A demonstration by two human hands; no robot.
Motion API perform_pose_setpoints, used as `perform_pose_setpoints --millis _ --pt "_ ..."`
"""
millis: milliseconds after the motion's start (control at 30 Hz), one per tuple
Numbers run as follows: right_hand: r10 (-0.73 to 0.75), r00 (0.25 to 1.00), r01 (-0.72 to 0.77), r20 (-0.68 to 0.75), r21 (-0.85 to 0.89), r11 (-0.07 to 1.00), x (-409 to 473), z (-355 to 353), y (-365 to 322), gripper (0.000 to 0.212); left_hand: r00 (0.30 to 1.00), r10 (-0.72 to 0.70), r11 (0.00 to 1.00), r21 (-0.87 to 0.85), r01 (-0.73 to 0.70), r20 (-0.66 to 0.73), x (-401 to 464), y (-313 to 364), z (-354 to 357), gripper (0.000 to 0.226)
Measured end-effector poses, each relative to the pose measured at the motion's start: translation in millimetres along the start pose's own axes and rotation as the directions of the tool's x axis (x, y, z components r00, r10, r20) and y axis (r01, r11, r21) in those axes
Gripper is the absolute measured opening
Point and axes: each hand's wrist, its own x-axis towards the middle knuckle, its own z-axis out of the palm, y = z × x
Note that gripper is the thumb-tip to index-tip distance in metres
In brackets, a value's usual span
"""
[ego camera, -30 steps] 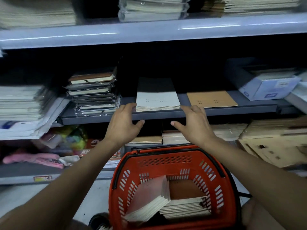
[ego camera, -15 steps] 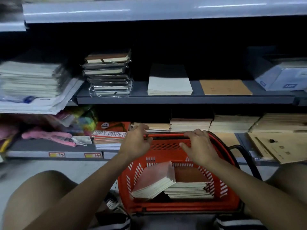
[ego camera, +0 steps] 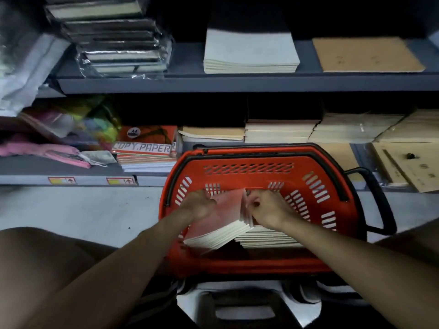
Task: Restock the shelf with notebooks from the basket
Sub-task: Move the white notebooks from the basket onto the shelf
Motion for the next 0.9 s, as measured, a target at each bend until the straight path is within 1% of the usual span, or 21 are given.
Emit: perform_pose_setpoints --millis 100,167,267,367,433,500,633,700,767,833,900 --pt "0.021 0.999 -0.022 0.028 0.045 0.999 12.0 11.0 0.3 0.027 0.995 -0.091 0.995 0.033 0.090 0.030 5.0 -10.4 8.3 0.047" --pt "0.041 0.998 -0.048 0.057 0.123 0.991 17.4 20.3 0.5 0.031 0.986 -0.159 0.986 0.055 0.157 0.042 11.3 -14.8 18.1 0.048" --pt "0.071 0.992 -0.090 0.107 0.177 0.980 25.2 31.5 2.4 0.032 0.976 -0.198 0.980 0.000 0.199 0.085 18.1 -11.5 29.9 0.051" --pt "0.081 0.992 -0.098 0.100 0.179 0.979 27.8 34.6 0.7 0.033 0.965 -0.239 0.969 -0.029 0.244 0.111 28.9 -9.0 36.4 0.053" --pt "0.071 0.993 -0.087 0.092 0.174 0.981 27.9 34.6 0.9 0.030 0.958 -0.266 0.961 -0.048 0.272 0.103 33.5 -9.8 36.3 0.054" --pt "0.078 0.991 -0.098 0.107 0.194 0.976 28.2 33.9 0.5 0.023 0.956 -0.280 0.957 -0.058 0.286 0.092 35.0 -9.0 34.8 0.051" --pt "0.141 0.981 -0.178 0.137 0.318 0.931 27.5 29.9 0.6 0.013 0.945 -0.317 0.944 -0.065 0.323 0.084 31.6 -7.9 36.0 0.050" --pt "0.182 0.973 -0.221 0.142 0.346 0.912 27.3 27.4 2.1 0.014 0.933 -0.349 0.924 -0.131 0.358 0.090 28.5 -5.6 34.4 0.050" --pt "0.204 0.972 -0.230 0.114 0.321 0.919 26.6 23.2 5.2 0.019 0.918 -0.374 0.875 -0.278 0.397 0.136 27.3 -5.3 32.3 0.046" --pt "0.243 0.964 -0.266 0.110 0.339 0.902 25.6 17.9 8.4 0.021 0.900 -0.387 0.791 -0.430 0.435 0.198 24.8 -6.6 30.2 0.039" --pt "0.256 0.953 -0.301 0.161 0.418 0.857 20.9 14.2 9.5 0.023 0.886 -0.393 0.695 -0.551 0.462 0.246 18.7 -6.9 27.8 0.034"
